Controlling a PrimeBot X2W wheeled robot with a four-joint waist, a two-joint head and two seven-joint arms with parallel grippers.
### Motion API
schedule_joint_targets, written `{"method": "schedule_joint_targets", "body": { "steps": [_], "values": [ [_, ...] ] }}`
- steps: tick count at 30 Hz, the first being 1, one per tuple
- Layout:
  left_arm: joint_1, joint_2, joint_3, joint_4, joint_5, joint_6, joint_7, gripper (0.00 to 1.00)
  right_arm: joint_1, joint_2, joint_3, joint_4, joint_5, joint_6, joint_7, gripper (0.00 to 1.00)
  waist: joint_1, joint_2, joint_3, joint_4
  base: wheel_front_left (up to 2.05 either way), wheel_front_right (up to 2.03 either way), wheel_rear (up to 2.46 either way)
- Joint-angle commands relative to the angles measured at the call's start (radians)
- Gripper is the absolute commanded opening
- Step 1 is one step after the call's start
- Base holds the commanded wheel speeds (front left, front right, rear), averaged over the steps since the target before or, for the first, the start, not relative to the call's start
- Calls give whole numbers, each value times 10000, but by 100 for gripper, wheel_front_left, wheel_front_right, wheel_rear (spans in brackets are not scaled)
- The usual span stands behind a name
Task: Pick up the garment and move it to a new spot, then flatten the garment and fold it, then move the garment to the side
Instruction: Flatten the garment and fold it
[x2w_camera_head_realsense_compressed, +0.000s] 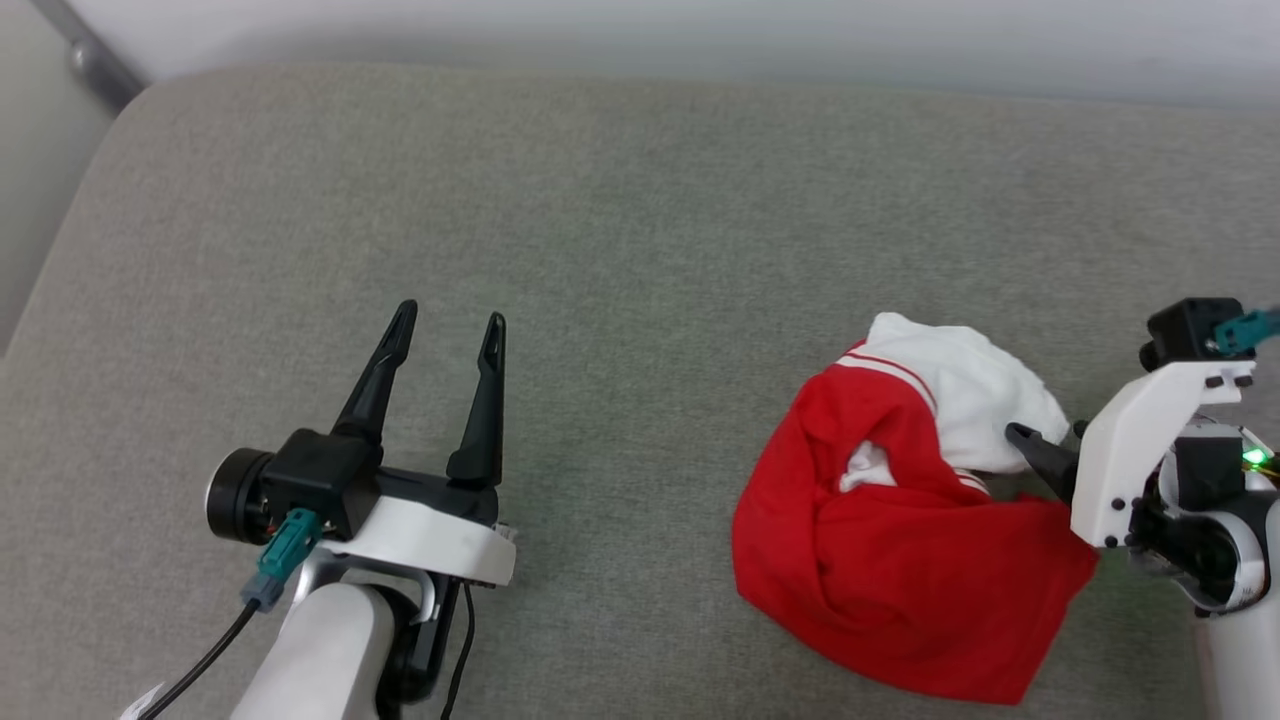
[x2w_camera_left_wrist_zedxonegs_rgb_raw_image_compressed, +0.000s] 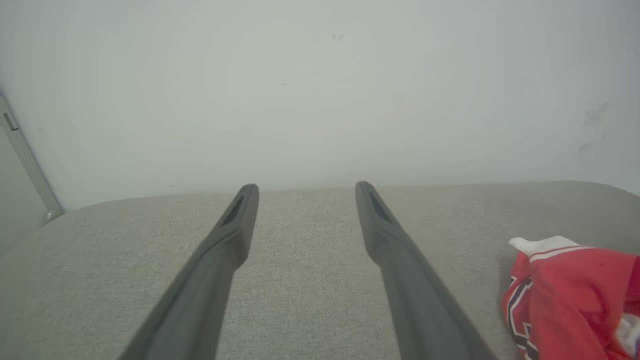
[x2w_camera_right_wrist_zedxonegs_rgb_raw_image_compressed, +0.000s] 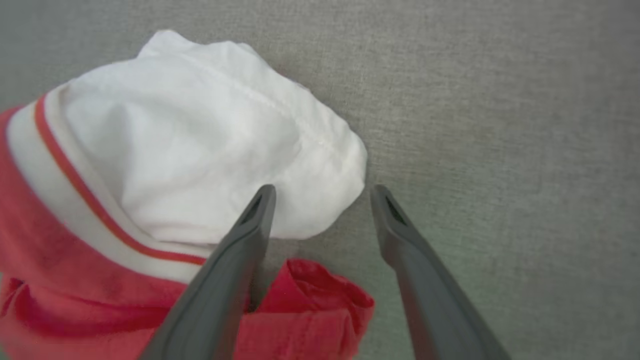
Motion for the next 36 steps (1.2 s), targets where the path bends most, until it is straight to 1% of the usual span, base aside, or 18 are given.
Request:
{"method": "schedule_joint_targets", "body": {
  "steps": [1,3,6,7,8,9,10,13,16,21,22,25,28,31,34,36],
  "values": [
    [-191,-83,6,58,75,-80,-61,100,-302,-103,55,236,32,-3,256,100,-2,0,320,271,0,0,0],
    [-306,-157,-2,103,138,-152,-69,100,-412,-211,116,594,-59,-3,532,100,-2,0,426,353,0,0,0],
    [-349,-263,24,130,205,-231,-73,100,-406,-209,199,1288,36,-3,971,100,-2,0,497,435,0,0,0],
    [-349,-297,52,150,235,-256,-74,100,-343,-204,245,1484,88,-5,1105,97,-2,0,515,451,0,0,0],
    [-345,-334,77,162,275,-275,-74,100,-297,-133,259,1631,148,-5,1189,38,-2,0,522,460,0,0,0],
    [-329,-367,99,171,295,-306,-75,100,-278,-98,297,1733,169,-5,1249,9,-2,0,512,461,0,0,0],
    [-309,-388,123,181,301,-331,-74,100,-274,-148,347,1828,238,-3,1300,0,-2,0,504,456,0,0,0],
    [-216,-445,211,234,378,-380,-67,100,-448,-264,491,1814,379,-3,1084,0,-2,0,426,384,0,0,0],
    [-136,-491,266,299,440,-422,-66,100,-793,-498,679,1478,483,-3,602,0,-2,0,263,281,0,0,0],
    [43,-518,375,408,511,-489,-58,100,-1156,-915,1035,632,209,-3,-284,0,-2,0,-155,42,0,0,0],
    [78,-497,420,425,516,-495,-58,100,-1222,-928,1035,408,203,-3,-411,0,-2,0,-242,-32,0,0,0],
    [203,-453,518,447,540,-492,-58,100,-1323,-1238,798,-266,-25,-5,-720,0,-2,0,-473,-250,0,0,0],
    [345,-406,566,453,554,-459,-59,100,-1109,-1425,86,-859,-207,-5,-930,0,-2,0,-632,-427,0,0,0],
    [479,-375,613,432,555,-440,-59,100,-521,-1457,-1051,-1143,-380,-5,-980,0,-2,0,-764,-575,0,0,0],
    [589,-350,625,433,525,-429,-59,100,363,-1225,-2323,-1030,-458,-5,-1042,0,-2,0,-867,-658,0,0,0],
    [683,-331,648,456,480,-405,-59,100,1034,-1009,-3092,-689,-359,-5,-1228,0,-2,0,-930,-700,0,0,0]
  ]
}}
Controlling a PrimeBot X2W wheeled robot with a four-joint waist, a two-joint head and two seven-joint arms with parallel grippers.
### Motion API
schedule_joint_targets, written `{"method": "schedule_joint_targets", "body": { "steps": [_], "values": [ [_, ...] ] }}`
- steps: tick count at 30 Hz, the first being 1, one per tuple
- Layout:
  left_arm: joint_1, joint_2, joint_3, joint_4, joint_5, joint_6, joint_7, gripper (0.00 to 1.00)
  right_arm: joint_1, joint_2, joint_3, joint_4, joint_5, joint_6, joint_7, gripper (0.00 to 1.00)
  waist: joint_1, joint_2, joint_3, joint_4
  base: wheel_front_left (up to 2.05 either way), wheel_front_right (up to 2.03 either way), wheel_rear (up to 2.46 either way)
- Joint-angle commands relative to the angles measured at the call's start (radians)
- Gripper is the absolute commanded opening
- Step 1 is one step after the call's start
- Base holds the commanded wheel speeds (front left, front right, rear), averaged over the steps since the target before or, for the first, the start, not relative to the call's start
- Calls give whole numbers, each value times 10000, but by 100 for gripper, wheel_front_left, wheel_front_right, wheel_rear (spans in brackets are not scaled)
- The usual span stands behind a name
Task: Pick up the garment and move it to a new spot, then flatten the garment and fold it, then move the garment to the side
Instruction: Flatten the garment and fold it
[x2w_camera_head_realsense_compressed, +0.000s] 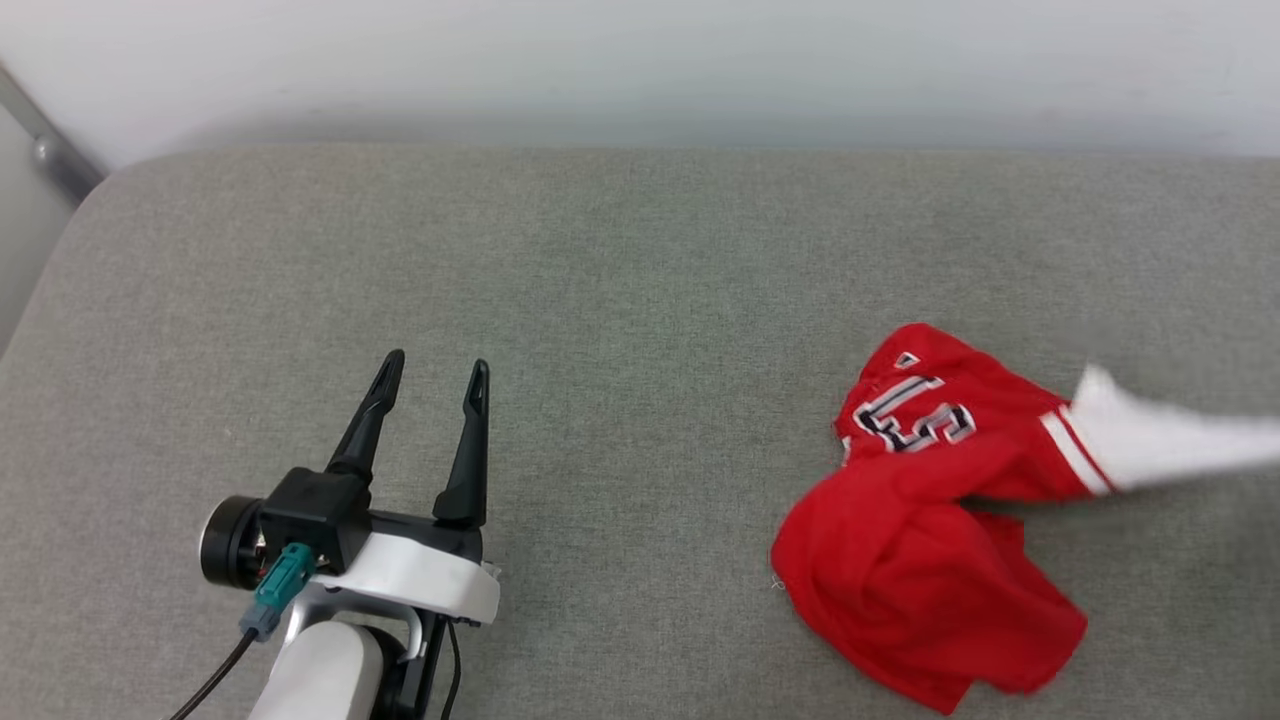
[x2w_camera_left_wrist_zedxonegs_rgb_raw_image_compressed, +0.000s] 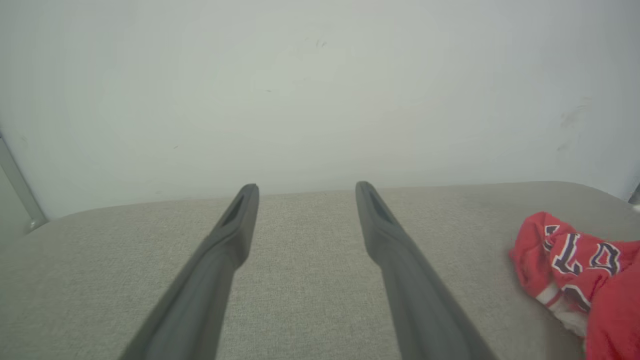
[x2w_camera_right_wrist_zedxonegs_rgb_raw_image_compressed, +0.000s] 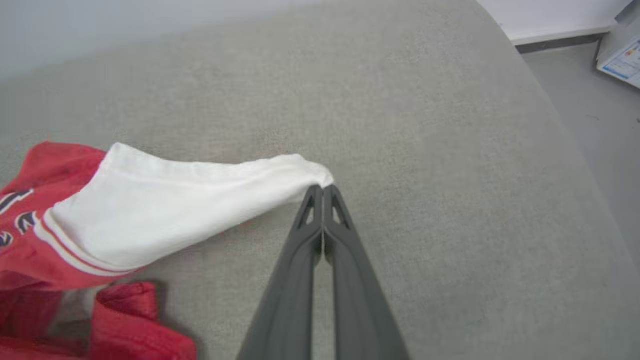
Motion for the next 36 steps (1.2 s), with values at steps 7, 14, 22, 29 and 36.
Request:
{"method": "schedule_joint_targets", "body": {
  "steps": [7,14,22,29,36],
  "values": [
    [386,127,121,79,-128,165,93,100,1781,1008,-1283,2227,131,-5,-1514,100,0,0,-251,-116,0,0,0],
    [749,313,243,-33,-236,332,274,100,1814,1024,-827,2698,356,-5,-4109,100,0,0,-542,-228,0,0,0],
    [1281,504,294,-158,-347,482,561,100,2141,940,-31,1439,-313,-5,-6516,100,0,0,-1193,-290,0,0,0],
    [1725,611,251,-304,-375,645,887,100,2639,1505,1287,-6,-1020,-5,-7333,100,0,0,-1643,-250,0,0,0],
    [2037,676,278,-325,-497,766,1086,100,3117,2003,2626,-1205,-1459,-5,-7190,100,0,0,-1781,-319,0,0,0]
  ]
}}
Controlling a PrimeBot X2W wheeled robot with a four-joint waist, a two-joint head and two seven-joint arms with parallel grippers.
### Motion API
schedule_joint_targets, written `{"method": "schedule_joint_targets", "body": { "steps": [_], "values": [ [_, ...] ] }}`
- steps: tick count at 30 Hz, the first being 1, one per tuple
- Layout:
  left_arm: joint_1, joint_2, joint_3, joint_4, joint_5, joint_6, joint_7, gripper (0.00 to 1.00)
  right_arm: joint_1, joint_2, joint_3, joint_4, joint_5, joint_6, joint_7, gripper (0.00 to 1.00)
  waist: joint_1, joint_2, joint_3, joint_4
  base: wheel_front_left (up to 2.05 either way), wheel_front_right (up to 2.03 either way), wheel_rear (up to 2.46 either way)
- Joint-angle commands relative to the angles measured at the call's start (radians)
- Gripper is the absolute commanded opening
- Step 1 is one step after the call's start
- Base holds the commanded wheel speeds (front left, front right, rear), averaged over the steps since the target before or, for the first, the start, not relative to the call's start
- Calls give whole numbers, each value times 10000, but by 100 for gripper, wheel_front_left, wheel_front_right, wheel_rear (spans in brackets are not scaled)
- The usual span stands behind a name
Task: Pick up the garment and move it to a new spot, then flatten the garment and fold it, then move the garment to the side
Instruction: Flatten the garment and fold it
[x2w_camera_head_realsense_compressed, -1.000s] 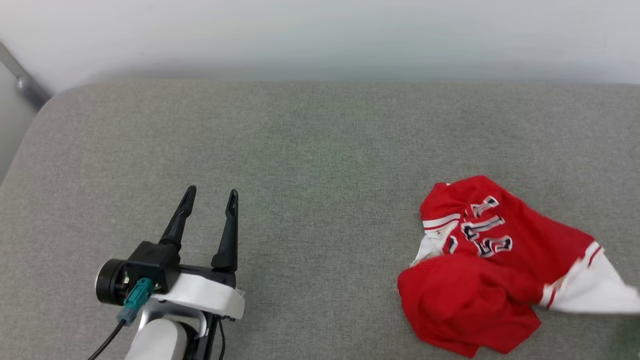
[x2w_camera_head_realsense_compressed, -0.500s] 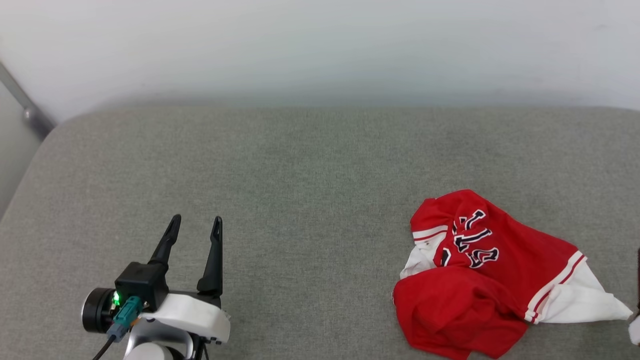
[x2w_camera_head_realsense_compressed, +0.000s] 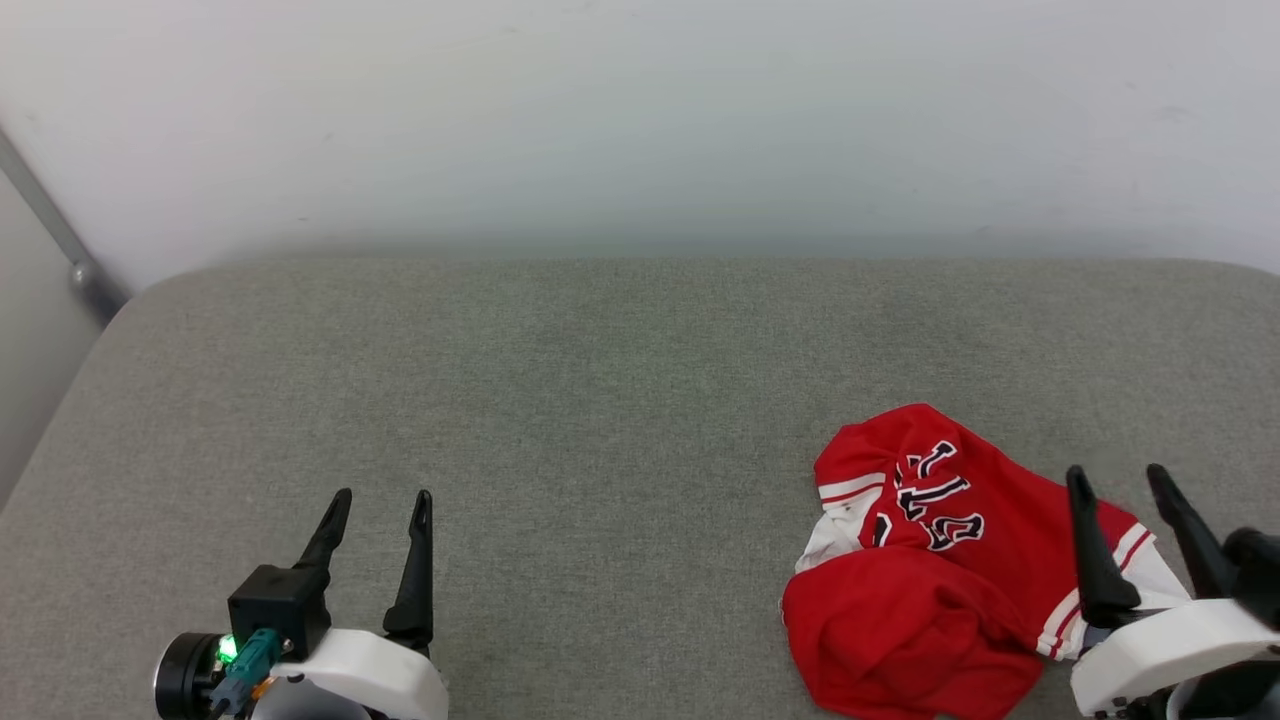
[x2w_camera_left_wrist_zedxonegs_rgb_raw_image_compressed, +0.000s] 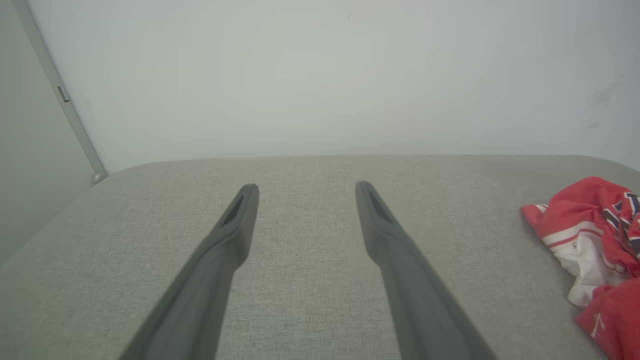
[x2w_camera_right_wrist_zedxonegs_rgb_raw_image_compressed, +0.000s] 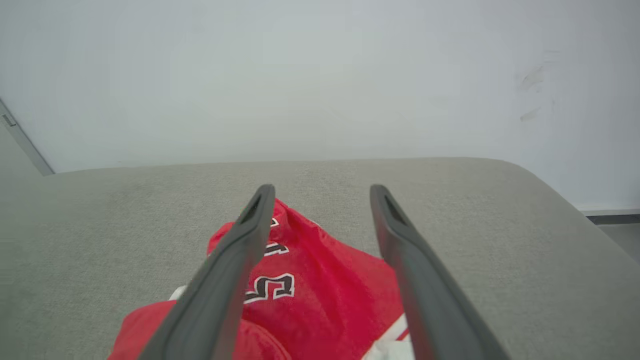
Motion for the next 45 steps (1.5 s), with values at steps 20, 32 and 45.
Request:
{"method": "schedule_joint_targets", "body": {
  "steps": [20,32,45],
  "values": [
    [-404,-50,-335,88,-71,-12,210,100,624,201,1543,-563,314,-3,2176,100,1,0,58,-130,0,0,0],
    [-1353,-340,-660,146,10,-251,-343,100,-657,-1460,3407,-82,1816,-3,6389,100,1,0,1542,672,0,0,0],
    [-1880,-575,-749,767,-88,-426,-816,100,-1558,-1358,4464,3192,2575,-3,6382,0,1,0,2066,1115,0,0,0]
  ]
}}
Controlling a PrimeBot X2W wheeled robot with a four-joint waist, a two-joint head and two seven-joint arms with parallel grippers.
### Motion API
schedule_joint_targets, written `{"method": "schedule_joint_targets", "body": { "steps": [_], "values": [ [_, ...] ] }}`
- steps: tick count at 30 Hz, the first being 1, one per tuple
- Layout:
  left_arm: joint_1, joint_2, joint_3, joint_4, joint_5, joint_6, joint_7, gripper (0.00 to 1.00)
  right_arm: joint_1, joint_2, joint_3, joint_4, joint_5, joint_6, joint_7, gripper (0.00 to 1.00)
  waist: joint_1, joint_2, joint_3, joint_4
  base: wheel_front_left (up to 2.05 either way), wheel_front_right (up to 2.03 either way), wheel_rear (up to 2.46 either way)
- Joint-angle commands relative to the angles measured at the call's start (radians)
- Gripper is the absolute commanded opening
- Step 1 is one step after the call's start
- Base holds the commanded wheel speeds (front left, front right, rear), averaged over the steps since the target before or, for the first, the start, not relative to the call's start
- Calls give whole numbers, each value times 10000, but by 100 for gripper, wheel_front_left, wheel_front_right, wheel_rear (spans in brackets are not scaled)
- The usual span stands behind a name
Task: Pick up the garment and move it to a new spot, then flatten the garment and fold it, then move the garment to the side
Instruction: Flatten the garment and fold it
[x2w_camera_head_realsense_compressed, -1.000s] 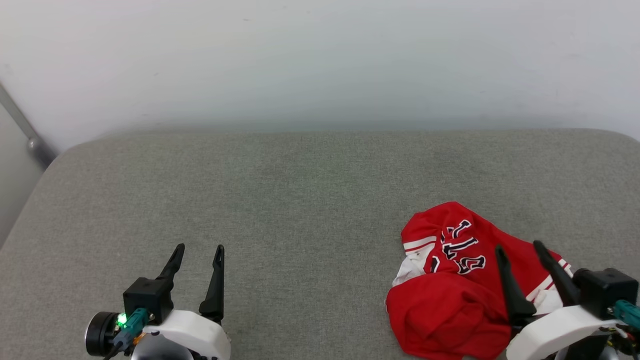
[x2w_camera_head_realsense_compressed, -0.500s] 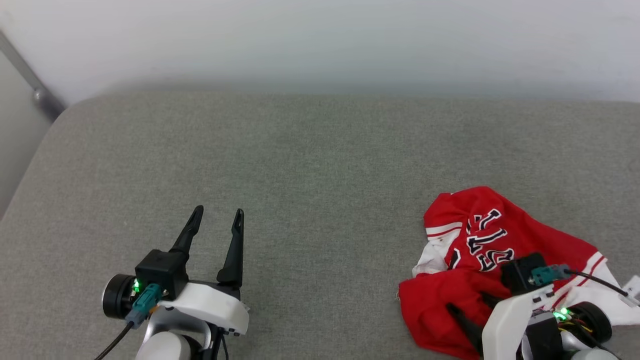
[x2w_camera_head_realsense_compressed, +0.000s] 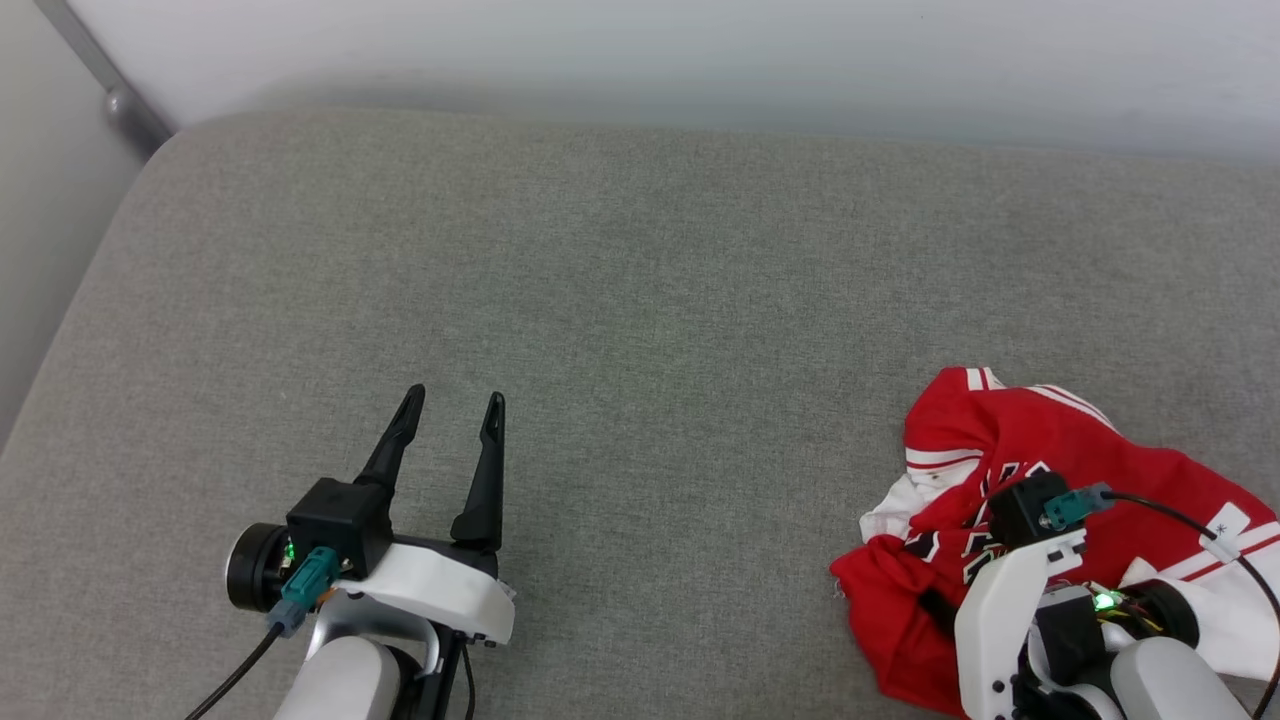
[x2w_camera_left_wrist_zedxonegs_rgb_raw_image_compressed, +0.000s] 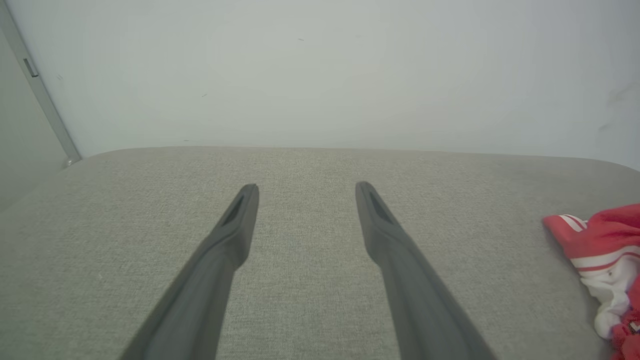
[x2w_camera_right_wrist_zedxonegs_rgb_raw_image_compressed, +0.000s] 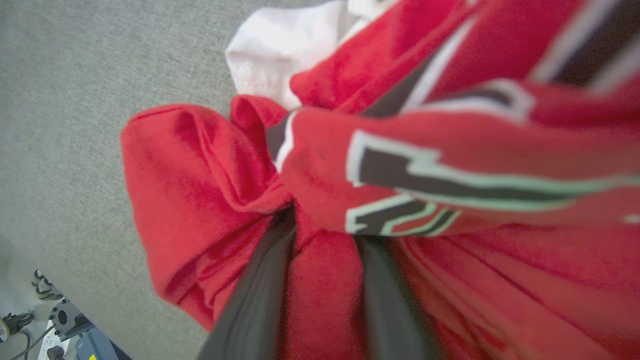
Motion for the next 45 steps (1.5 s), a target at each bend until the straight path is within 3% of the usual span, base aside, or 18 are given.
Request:
{"method": "schedule_joint_targets", "body": {
  "steps": [1,9,15,16,17,18,22,30,38,45],
  "values": [
    [-20,13,37,68,-27,-9,-60,100,325,382,436,621,45,-3,-65,0,0,0,-109,-38,0,0,0],
    [74,170,1,104,-6,22,9,100,-839,944,1253,-5,-24,-2,-2089,0,0,0,-621,-261,0,0,0],
    [127,221,-72,2,-28,48,99,100,-653,1386,2700,270,361,-3,-2244,0,0,0,-690,-261,0,0,0],
    [187,213,-65,7,-74,59,110,100,-493,1361,2919,443,438,-3,-2152,10,0,0,-683,-263,0,0,0],
    [233,207,-70,12,-84,81,122,100,-421,1305,3037,549,473,-3,-2210,49,0,0,-670,-263,0,0,0],
    [252,200,-75,15,-110,95,124,100,-400,1260,3079,607,459,-3,-2372,100,0,0,-658,-261,0,0,0],
    [467,233,-30,43,-190,153,98,100,15,1157,2902,396,489,-2,-3251,100,0,0,-761,-363,0,0,0],
    [926,460,137,-12,-321,396,242,100,991,807,1827,-1721,-94,-3,-5019,100,0,0,-1417,-753,0,0,0],
    [1287,628,171,-223,-370,579,471,100,1553,1238,-787,-2439,-1365,-3,-6220,100,0,0,-1930,-1029,0,0,0],
    [1427,754,98,-413,-405,606,662,100,1864,1603,-2796,-2622,-2216,-3,-6586,100,0,0,-2009,-1172,0,0,0]
  ]
}}
